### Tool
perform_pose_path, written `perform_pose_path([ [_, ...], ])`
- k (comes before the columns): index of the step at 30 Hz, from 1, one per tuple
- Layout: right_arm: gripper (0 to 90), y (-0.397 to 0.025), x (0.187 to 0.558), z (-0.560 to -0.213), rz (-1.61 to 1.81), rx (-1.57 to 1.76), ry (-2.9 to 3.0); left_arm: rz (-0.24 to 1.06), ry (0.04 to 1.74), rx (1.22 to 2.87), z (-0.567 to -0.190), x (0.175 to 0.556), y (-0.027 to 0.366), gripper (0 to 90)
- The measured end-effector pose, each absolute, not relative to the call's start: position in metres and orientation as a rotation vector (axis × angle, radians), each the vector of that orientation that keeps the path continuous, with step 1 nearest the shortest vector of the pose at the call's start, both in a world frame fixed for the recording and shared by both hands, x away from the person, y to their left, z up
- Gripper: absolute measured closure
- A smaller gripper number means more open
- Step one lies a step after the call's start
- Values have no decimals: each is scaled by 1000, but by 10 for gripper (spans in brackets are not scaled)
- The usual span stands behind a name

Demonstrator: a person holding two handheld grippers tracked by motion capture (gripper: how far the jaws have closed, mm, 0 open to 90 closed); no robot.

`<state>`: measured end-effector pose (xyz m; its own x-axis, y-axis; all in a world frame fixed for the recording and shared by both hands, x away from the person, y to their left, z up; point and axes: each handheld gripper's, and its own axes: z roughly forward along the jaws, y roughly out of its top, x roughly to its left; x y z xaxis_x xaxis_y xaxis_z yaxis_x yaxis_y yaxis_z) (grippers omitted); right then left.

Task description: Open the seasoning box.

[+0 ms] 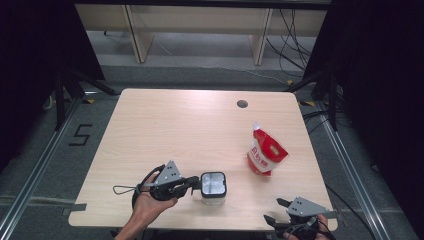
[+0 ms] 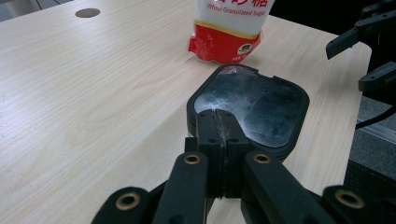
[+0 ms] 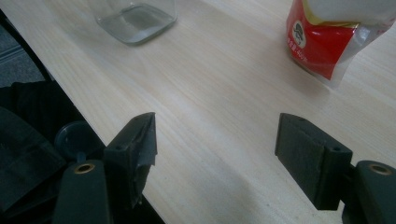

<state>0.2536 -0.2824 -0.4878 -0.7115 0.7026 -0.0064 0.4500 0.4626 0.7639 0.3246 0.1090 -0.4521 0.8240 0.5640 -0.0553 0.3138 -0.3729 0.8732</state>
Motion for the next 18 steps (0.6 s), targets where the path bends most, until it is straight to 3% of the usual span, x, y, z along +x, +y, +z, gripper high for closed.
perform_pose_path([
  [13, 376, -271, 254, -484, 1208, 904, 2375, 310, 662, 1967, -454, 323, 110, 887],
  [18, 470, -263, 256, -479, 1248, 842, 2348, 298, 679, 1950, -455, 323, 110, 887],
])
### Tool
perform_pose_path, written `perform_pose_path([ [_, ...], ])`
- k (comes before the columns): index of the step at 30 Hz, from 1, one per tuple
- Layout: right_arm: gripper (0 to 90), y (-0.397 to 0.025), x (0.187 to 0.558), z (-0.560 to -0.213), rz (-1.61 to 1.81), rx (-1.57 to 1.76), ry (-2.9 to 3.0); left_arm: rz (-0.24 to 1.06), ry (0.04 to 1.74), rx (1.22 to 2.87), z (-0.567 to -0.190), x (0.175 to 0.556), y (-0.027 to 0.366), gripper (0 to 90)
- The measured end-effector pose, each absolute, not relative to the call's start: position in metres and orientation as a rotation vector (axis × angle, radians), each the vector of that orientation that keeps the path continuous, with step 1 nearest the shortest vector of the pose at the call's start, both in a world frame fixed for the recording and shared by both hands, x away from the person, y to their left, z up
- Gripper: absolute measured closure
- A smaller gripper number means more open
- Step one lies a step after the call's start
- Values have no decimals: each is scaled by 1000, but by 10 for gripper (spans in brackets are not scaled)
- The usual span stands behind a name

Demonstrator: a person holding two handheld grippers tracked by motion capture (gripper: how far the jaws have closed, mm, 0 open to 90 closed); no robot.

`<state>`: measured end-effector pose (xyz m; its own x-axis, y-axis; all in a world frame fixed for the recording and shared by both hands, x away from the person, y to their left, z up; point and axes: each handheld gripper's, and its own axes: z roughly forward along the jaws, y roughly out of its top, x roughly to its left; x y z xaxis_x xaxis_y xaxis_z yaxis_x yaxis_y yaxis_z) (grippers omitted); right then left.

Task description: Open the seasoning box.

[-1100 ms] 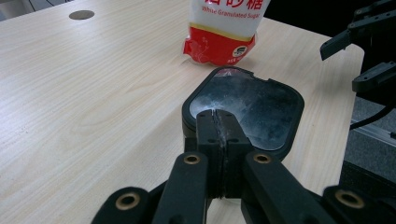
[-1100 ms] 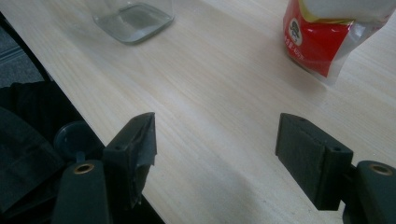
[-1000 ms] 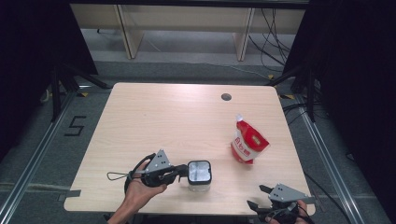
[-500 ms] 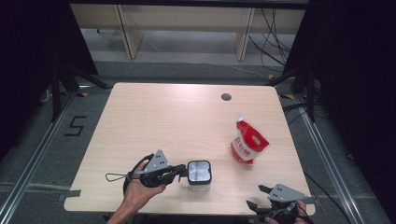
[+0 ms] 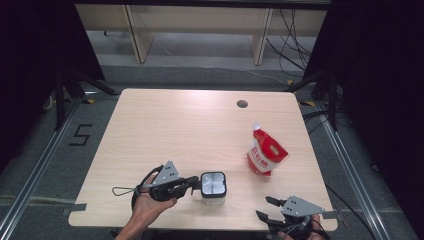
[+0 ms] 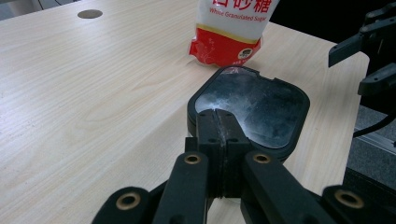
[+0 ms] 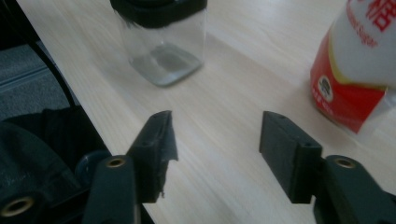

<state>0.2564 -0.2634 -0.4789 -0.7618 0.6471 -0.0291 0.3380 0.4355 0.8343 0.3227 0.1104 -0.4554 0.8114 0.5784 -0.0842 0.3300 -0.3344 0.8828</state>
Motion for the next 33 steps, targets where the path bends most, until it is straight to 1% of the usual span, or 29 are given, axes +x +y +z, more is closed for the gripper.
perform_pose_path([
  [2, 500, -260, 258, -477, 1270, 837, 2334, 295, 663, 1951, -456, 324, 111, 887],
  [3, 532, -257, 260, -475, 1268, 801, 2314, 297, 667, 1949, -456, 323, 111, 887],
  [5, 541, -255, 260, -473, 1269, 803, 2305, 296, 674, 1944, -456, 323, 111, 888],
  [8, 596, -248, 264, -471, 1290, 775, 2292, 296, 673, 1934, -457, 323, 111, 888],
  [12, 633, -238, 268, -469, 1298, 738, 2313, 298, 661, 1933, -457, 324, 111, 888],
  [13, 654, -233, 271, -469, 1305, 718, 2319, 300, 659, 1935, -457, 324, 111, 888],
  [17, 672, -225, 275, -468, 1331, 720, 2317, 299, 657, 1934, -457, 324, 111, 888],
  [19, 704, -222, 278, -467, 1344, 692, 2315, 301, 658, 1930, -458, 323, 111, 888],
  [23, 732, -218, 280, -467, 1354, 683, 2302, 296, 676, 1920, -458, 322, 111, 888],
  [25, 767, -214, 281, -467, 1349, 672, 2318, 307, 658, 1927, -458, 323, 111, 888],
  [26, 767, -214, 281, -467, 1349, 672, 2318, 301, 678, 1919, -458, 322, 111, 888],
  [33, 801, -204, 288, -468, 1343, 638, 2338, 301, 673, 1918, -459, 322, 111, 888],
])
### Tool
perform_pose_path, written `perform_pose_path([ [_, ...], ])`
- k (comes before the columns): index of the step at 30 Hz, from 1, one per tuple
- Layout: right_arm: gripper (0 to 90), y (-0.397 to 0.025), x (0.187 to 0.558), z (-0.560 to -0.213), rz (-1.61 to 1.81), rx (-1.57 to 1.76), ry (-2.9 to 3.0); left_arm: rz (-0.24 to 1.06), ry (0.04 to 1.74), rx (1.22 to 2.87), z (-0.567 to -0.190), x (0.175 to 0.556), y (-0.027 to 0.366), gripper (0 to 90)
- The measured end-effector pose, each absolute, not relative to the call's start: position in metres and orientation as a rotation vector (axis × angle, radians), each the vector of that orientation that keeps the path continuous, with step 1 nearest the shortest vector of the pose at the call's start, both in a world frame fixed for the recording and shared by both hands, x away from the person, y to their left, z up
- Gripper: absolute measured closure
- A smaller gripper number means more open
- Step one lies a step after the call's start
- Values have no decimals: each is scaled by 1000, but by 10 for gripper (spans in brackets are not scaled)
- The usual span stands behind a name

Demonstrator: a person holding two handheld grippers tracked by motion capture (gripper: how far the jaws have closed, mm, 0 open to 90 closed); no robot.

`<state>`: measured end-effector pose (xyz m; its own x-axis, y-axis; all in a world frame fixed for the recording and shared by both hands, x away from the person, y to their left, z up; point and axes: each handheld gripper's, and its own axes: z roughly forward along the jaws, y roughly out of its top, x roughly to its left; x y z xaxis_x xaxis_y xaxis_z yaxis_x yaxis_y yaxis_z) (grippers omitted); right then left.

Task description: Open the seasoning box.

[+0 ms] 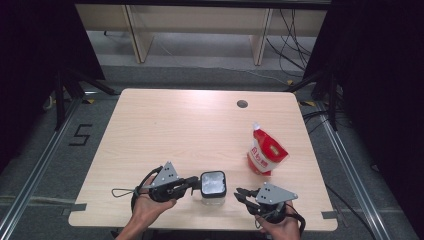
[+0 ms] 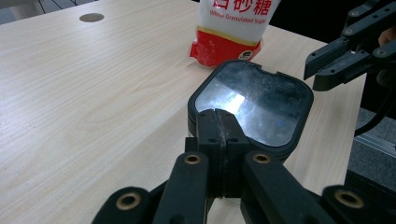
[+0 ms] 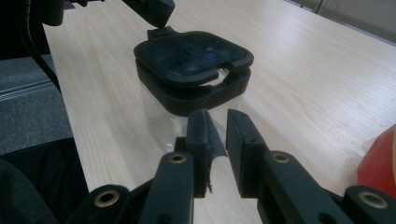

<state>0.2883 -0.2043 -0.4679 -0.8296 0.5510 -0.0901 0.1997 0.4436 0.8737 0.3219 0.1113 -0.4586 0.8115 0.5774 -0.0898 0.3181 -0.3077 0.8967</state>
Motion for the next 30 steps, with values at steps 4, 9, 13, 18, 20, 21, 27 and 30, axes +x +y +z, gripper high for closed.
perform_pose_path([
  [4, 819, -202, 291, -467, 1342, 639, 2336, 300, 669, 1918, -459, 322, 112, 888],
  [9, 842, -196, 294, -465, 1337, 621, 2346, 277, 682, 1903, -460, 323, 113, 888],
  [13, 852, -192, 296, -467, 1322, 619, 2363, 279, 677, 1904, -460, 323, 113, 888],
  [18, 855, -187, 297, -468, 1319, 603, 2368, 283, 678, 1905, -460, 323, 113, 888],
  [20, 854, -185, 297, -466, 1312, 589, 2376, 280, 679, 1905, -460, 323, 113, 888],
  [21, 855, -184, 296, -466, 1312, 594, 2369, 278, 680, 1904, -460, 323, 113, 888],
  [27, 855, -181, 297, -465, 1299, 584, 2376, 264, 679, 1904, -459, 324, 115, 834],
  [30, 855, -180, 298, -465, 1310, 564, 2380, 255, 664, 1891, -456, 324, 121, 739],
])
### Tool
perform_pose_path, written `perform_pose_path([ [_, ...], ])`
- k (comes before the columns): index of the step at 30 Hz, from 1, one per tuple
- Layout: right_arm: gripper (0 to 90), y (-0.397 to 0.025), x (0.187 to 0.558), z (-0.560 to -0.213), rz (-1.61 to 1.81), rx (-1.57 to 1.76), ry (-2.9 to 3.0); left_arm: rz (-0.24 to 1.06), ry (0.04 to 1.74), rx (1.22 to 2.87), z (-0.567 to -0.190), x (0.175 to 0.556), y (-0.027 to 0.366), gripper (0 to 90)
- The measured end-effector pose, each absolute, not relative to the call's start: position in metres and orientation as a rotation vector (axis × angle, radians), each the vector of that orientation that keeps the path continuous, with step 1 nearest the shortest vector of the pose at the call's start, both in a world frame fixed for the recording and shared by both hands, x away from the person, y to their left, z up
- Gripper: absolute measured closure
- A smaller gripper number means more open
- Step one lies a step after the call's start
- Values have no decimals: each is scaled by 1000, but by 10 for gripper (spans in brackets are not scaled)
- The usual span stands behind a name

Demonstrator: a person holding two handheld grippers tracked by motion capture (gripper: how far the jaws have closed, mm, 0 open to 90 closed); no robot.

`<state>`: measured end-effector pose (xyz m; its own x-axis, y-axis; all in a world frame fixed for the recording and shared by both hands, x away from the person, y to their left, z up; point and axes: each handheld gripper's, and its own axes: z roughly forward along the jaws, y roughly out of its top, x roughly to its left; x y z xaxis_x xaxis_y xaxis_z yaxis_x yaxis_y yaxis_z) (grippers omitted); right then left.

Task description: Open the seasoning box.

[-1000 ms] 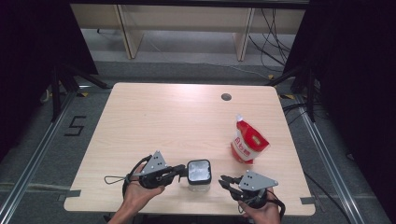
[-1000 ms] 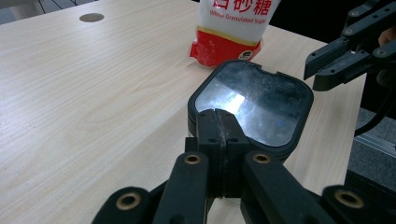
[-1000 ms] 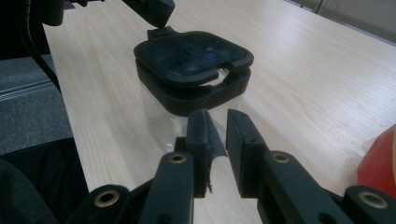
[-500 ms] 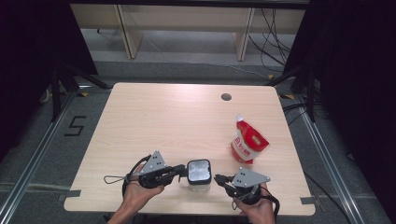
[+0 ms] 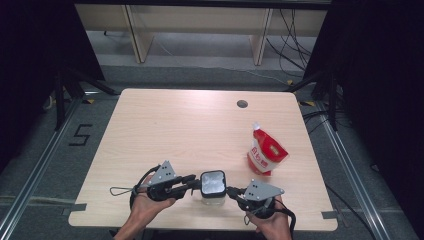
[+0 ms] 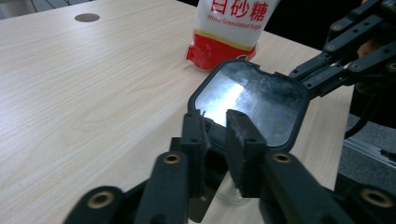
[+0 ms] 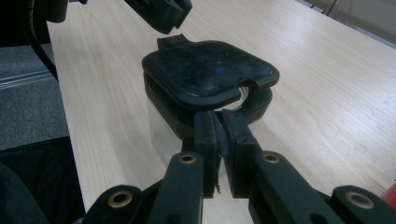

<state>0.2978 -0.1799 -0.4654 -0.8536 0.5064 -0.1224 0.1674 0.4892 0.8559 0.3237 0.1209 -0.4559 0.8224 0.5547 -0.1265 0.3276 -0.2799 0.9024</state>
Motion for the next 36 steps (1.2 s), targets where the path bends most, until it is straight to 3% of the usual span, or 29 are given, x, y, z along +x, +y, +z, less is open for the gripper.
perform_pose_path([
  [8, 855, -177, 297, -457, 1326, 548, 2357, 251, 626, 1944, -466, 319, 138, 511],
  [14, 855, -174, 296, -452, 1342, 539, 2348, 235, 623, 1985, -491, 327, 138, 444],
  [26, 853, -167, 295, -441, 1355, 544, 2331, 203, 589, 2009, -503, 329, 130, 505],
  [32, 852, -162, 296, -437, 1375, 517, 2313, 222, 580, 2020, -505, 330, 127, 587],
  [36, 854, -158, 297, -433, 1368, 499, 2316, 228, 544, 2021, -505, 330, 128, 689],
])
